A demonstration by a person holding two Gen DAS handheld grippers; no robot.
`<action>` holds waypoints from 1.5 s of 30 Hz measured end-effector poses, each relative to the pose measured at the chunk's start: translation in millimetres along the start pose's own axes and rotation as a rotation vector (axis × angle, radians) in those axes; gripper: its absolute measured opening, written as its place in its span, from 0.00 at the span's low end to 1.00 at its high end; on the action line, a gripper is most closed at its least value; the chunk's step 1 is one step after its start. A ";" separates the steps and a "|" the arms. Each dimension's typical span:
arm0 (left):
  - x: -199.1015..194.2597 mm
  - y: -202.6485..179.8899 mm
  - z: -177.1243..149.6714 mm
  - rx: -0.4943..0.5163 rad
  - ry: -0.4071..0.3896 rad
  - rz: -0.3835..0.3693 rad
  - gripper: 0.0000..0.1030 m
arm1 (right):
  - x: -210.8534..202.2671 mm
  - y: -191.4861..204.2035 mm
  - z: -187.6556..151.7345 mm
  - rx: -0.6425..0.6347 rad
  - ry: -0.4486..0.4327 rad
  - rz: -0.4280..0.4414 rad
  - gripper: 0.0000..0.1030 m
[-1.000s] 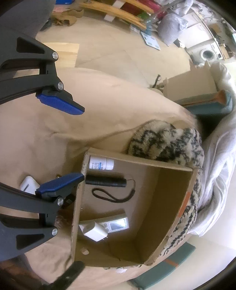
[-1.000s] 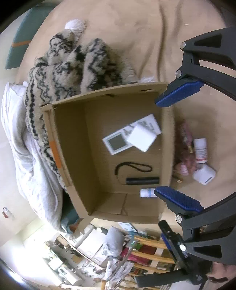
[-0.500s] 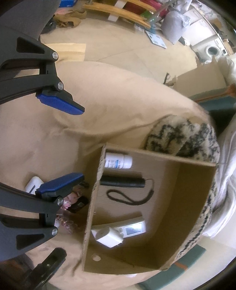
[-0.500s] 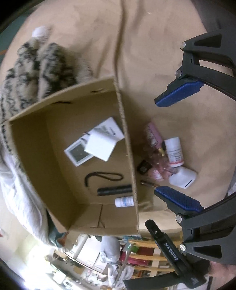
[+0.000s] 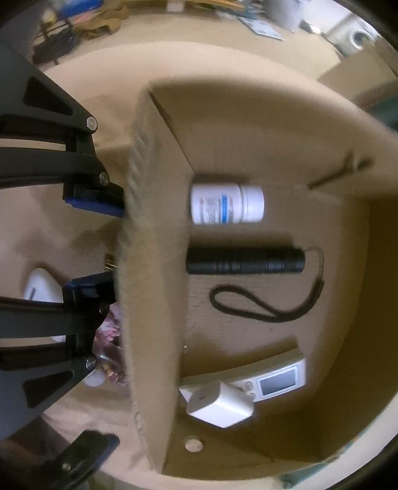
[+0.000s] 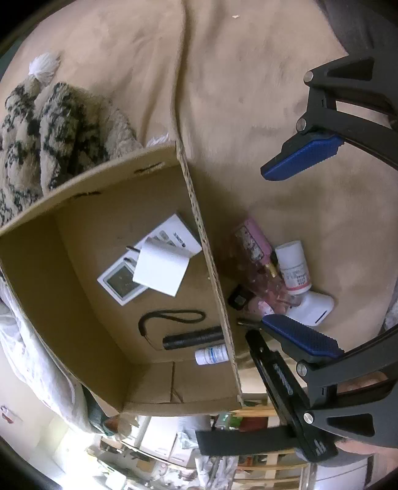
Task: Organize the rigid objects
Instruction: 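Move the right tool toward the white-and-red pill bottle on the bed, then grasp a gold AA battery with the left tool while the right tool grasps the white-and-red pill bottle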
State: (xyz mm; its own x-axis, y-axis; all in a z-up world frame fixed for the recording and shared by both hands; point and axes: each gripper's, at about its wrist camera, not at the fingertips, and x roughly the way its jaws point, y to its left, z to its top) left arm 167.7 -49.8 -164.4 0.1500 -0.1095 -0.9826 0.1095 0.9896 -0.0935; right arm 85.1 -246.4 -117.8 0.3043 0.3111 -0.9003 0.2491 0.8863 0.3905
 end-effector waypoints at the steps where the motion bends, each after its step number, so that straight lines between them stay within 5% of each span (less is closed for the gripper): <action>1: 1.6 -3.5 1.2 0.013 -0.006 0.004 0.30 | 1.2 -1.4 0.4 0.008 0.004 0.003 0.92; 13: 2.2 -11.5 -2.6 0.042 -0.005 0.029 0.30 | 34.7 -1.1 -6.7 -0.005 0.176 0.059 0.92; 21: 8.5 -22.4 -13.7 0.049 0.024 -0.002 0.32 | 51.8 25.3 -17.9 -0.164 0.222 -0.001 0.74; 25: 11.8 -23.3 -15.0 0.069 0.025 0.009 0.28 | 55.9 36.4 -21.8 -0.229 0.216 -0.016 0.68; 28: 10.7 -20.9 -15.1 0.068 0.022 0.017 0.10 | 56.6 45.9 -25.8 -0.281 0.218 -0.005 0.50; 38: -5.9 16.4 -31.4 -0.027 0.033 0.011 0.09 | 48.6 51.4 -39.5 -0.302 0.199 -0.041 0.49; 45: -27.7 30.0 -43.1 -0.030 -0.020 0.086 0.09 | 17.1 42.9 -33.3 -0.273 0.091 -0.015 0.49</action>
State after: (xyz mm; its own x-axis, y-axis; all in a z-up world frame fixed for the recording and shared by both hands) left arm 124.4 -13.1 -146.9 0.1767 -0.0256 -0.9839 0.0658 0.9977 -0.0141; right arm 70.4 -191.7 -122.8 0.2152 0.3155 -0.9242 -0.0079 0.9469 0.3214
